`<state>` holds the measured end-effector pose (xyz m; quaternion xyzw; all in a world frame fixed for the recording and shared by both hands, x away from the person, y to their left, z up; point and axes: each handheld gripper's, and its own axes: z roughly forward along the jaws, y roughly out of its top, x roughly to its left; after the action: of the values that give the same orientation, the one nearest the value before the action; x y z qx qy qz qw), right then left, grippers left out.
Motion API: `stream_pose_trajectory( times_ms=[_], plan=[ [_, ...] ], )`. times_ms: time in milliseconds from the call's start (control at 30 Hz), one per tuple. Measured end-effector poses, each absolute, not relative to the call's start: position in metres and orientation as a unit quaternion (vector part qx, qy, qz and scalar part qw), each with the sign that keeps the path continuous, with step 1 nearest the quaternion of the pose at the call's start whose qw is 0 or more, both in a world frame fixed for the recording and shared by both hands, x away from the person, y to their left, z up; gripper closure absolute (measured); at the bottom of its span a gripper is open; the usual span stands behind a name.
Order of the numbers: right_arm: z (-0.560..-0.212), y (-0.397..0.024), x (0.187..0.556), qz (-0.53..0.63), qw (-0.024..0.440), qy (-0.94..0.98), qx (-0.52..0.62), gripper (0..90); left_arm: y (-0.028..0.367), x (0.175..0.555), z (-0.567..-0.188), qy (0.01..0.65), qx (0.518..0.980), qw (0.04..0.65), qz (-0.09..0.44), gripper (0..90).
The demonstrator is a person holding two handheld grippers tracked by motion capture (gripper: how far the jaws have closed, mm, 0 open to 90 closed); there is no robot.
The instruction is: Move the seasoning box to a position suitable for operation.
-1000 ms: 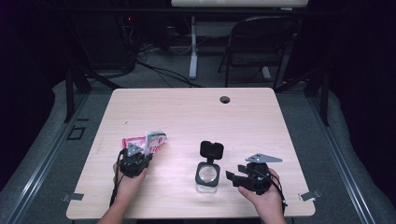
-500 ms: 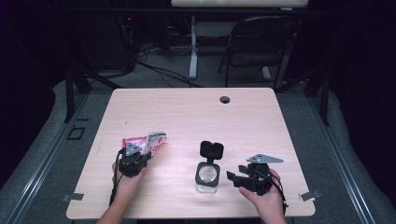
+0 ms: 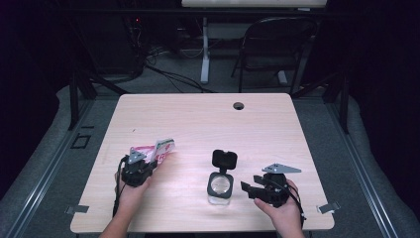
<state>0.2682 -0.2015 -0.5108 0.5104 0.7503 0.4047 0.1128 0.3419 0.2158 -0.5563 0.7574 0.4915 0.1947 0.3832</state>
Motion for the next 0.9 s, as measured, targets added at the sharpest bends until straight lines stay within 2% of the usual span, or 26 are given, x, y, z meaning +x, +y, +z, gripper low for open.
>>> stream_pose_trajectory(
  times_ms=[500, 900],
  plan=[
    [-0.509, -0.205, 0.27, 0.409, 0.114, 0.746, 0.513, 42.5, 0.233, 0.337, -0.527, 0.493, 0.753, 0.385, 0.203, 90.0],
    [-0.508, -0.203, 0.273, 0.419, 0.112, 0.742, 0.512, 42.5, 0.251, 0.334, -0.482, 0.473, 0.745, 0.388, 0.268, 90.0]
  ],
)
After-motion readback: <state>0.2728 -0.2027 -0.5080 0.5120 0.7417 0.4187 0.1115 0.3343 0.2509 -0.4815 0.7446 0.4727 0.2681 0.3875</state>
